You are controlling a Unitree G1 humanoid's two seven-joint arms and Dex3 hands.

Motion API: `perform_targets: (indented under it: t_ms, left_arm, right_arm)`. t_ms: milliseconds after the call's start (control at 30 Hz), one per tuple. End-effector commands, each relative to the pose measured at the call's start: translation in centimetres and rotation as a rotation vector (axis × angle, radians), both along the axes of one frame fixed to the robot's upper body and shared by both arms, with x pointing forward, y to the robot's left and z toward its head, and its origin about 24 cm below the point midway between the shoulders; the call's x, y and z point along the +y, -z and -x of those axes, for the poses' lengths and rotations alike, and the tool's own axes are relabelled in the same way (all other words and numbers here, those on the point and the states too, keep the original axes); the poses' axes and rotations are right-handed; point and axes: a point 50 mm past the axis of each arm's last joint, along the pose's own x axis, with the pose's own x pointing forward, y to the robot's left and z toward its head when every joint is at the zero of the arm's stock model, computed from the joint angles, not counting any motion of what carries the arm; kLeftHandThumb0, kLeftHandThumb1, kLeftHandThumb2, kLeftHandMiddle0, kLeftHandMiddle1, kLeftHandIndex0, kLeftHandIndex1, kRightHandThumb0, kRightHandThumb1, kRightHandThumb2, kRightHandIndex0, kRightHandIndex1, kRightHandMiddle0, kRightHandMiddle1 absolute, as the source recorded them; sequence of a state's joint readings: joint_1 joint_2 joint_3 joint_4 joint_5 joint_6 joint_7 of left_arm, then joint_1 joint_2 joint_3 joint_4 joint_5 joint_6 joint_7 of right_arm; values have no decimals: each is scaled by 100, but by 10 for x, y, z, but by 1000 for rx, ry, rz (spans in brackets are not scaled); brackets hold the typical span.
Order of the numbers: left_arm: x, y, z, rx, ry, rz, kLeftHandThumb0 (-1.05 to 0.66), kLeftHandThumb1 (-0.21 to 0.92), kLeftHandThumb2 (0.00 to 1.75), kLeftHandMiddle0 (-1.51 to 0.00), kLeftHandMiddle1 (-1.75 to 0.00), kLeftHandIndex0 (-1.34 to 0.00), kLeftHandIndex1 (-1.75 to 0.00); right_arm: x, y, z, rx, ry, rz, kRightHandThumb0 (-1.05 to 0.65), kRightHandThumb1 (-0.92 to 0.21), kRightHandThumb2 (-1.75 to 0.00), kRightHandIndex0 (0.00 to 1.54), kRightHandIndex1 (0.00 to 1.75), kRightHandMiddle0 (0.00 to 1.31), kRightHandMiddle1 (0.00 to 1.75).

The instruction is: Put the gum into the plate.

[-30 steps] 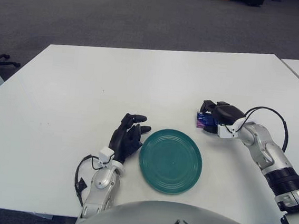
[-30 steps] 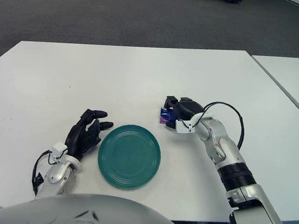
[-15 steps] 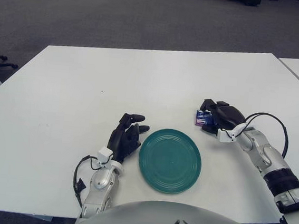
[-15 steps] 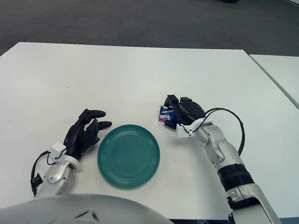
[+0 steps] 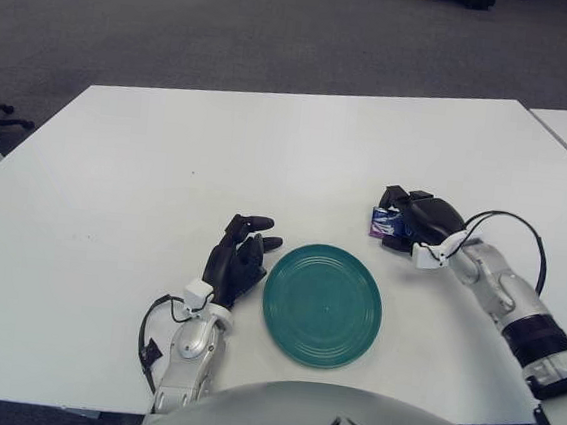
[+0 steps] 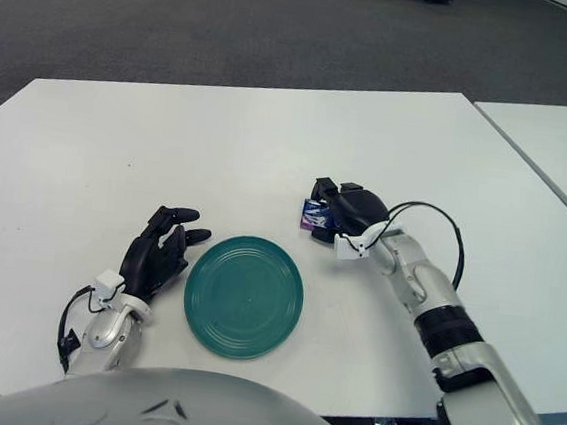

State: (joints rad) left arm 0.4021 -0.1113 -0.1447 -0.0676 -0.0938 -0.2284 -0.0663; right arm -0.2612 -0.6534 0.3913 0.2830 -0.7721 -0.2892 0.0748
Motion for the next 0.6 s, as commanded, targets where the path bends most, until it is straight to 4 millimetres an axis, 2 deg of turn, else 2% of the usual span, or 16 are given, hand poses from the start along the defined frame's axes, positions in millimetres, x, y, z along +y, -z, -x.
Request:
perform_targets:
  t_ms: [0, 67, 267, 400, 567]
  left_arm:
    - [3, 8, 4, 47, -10, 0, -63, 92, 77, -53, -95, -25, -124]
    - [3, 8, 4, 46, -9, -1, -63, 92, 77, -53, -95, -25, -124]
    - [3, 8, 5, 45, -3, -1, -62, 92, 77, -54, -95, -27, -125]
    - [2, 9, 5, 48, 8, -7, -63, 92, 77, -53, -95, -26, -125]
    - [2, 9, 6, 48, 11, -13, -65, 92, 78, -53, -95, -26, -125]
  right_arm:
    - [1, -31, -7, -72, -37, 4, -42, -73, -80, 67, 175, 38, 175]
    - [5, -52, -11, -123, -71, 9, -40, -69, -84, 67, 175, 37, 175]
    - [16, -93, -11, -200, -112, -8, -40, -66, -87, 68, 175, 36, 175]
    - [22, -109, -3, -221, -124, -34, -40, -65, -89, 68, 175, 37, 175]
    - [36, -116, 10, -230, -151, -52, -40, -62, -92, 69, 175, 39, 175]
